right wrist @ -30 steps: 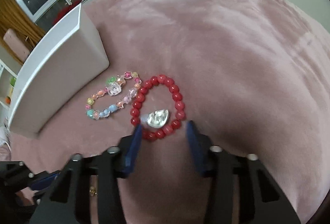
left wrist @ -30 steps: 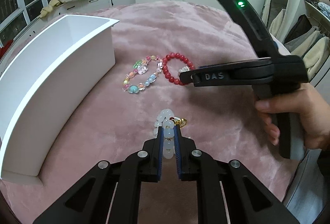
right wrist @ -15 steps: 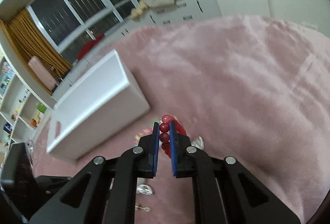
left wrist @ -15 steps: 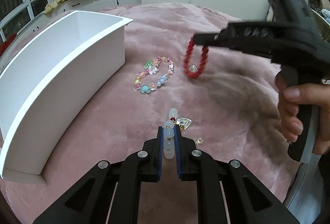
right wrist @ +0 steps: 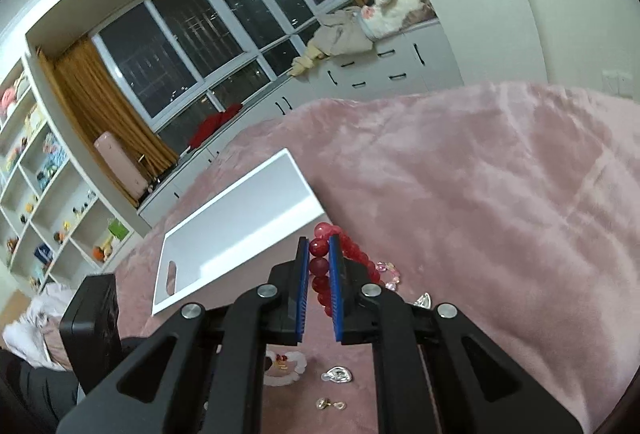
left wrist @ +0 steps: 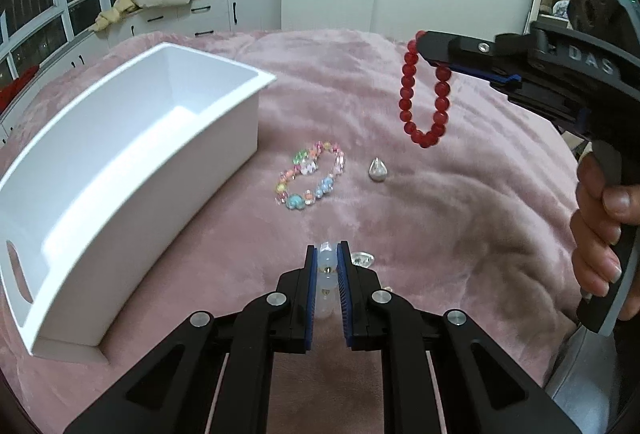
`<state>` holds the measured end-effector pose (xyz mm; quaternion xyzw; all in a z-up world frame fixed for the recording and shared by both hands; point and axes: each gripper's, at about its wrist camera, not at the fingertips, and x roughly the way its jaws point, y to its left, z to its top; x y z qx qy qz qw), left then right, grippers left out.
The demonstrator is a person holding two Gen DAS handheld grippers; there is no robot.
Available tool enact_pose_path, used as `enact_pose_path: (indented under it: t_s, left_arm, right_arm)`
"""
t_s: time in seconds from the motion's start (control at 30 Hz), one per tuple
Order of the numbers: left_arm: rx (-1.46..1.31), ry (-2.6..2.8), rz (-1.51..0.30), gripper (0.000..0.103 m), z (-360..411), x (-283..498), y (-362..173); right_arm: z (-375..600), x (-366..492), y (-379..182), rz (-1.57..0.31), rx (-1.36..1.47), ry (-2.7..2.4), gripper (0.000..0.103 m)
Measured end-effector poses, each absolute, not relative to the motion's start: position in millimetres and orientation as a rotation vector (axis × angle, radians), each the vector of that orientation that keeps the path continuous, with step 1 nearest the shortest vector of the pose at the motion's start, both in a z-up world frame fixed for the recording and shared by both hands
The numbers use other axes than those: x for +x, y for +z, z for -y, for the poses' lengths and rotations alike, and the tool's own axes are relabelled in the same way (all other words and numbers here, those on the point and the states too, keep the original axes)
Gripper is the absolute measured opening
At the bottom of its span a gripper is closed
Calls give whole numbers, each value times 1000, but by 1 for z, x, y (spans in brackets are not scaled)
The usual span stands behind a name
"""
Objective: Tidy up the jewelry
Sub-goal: 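Carry both bracelets into the white box and open both tools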
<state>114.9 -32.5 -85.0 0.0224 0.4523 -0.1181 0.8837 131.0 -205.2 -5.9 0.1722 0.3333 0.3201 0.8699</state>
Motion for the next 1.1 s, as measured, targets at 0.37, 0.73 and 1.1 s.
enact_pose_path:
  t_s: [0.37, 0.73, 1.1]
  left_arm:
    - [28, -248, -878, 15, 20, 115, -47]
    - [26, -217, -841, 15, -2, 123, -16]
    - [17, -179, -803, 15, -42, 120, 16]
  right_arm:
    - [191, 103, 18, -657, 282, 683, 10]
    - [172, 107, 24, -651, 273, 682, 10]
    - [121, 130, 38, -649, 217, 720, 10]
